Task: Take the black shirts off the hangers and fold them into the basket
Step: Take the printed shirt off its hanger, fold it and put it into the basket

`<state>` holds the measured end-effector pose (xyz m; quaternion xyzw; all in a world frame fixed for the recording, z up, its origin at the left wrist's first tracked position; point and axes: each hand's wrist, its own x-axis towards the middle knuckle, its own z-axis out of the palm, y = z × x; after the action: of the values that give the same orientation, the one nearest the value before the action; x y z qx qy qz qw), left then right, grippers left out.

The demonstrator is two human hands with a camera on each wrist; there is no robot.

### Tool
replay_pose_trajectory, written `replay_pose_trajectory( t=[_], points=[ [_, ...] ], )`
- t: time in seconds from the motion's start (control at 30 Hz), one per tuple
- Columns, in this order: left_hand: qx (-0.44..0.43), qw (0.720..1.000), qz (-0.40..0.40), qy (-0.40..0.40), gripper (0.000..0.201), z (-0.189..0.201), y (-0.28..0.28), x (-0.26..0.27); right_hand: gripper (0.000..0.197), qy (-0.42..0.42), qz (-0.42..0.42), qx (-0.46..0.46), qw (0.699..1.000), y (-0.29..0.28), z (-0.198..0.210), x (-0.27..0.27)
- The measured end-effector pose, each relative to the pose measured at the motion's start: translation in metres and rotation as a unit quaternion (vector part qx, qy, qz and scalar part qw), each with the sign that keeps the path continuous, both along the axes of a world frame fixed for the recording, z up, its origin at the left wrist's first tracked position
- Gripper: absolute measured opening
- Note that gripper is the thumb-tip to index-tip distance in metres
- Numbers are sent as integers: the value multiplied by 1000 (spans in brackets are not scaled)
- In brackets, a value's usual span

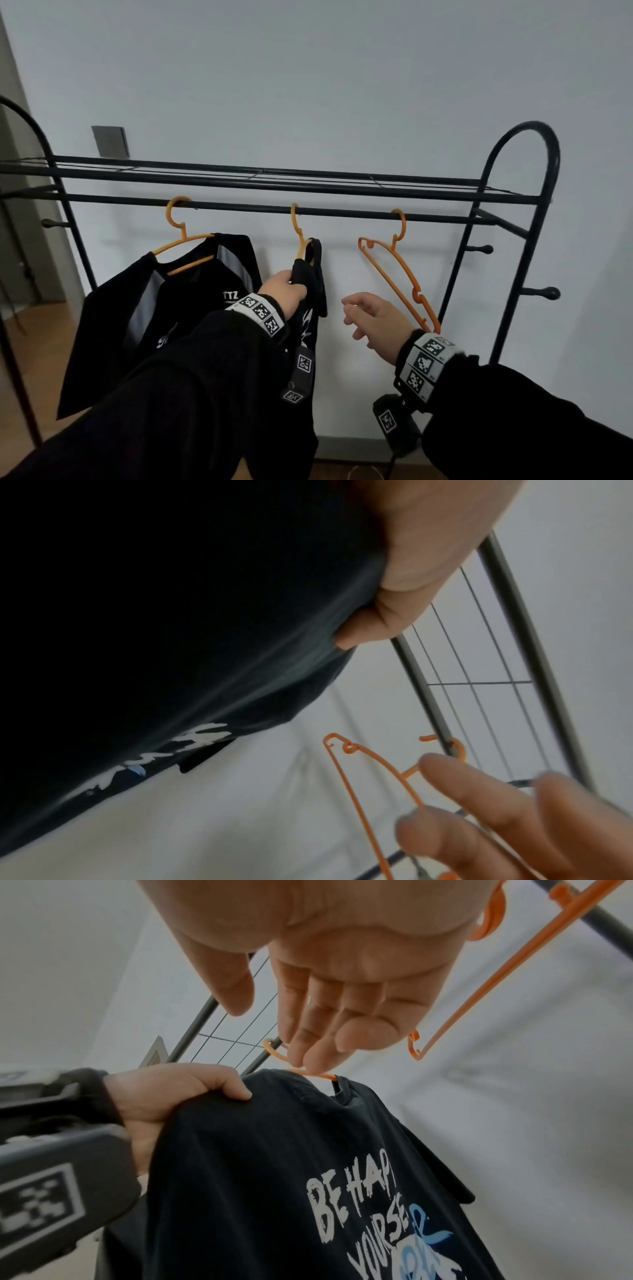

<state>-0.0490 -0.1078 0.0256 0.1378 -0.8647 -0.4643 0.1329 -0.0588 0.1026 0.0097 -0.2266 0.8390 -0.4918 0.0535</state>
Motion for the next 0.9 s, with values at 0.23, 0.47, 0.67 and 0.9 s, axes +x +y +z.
replay_pose_trajectory(
  t=[0.23, 0.47, 0.67, 0.9],
  points=[
    [100, 991, 26, 82, 10, 7, 10, 23, 19, 11, -18, -16, 1000, 2, 10, 5],
    [94, 984, -9, 152, 22, -15, 33, 55, 22, -42, 12, -50, 998, -28, 20, 26],
    [-99, 983, -148, 39, 65, -75, 67, 83, 21, -135, 8, -3, 991, -44, 5, 27],
    [-97, 978, -182, 29, 42, -94, 14, 81, 10, -6, -25, 293, 956, -3, -43, 17]
  ],
)
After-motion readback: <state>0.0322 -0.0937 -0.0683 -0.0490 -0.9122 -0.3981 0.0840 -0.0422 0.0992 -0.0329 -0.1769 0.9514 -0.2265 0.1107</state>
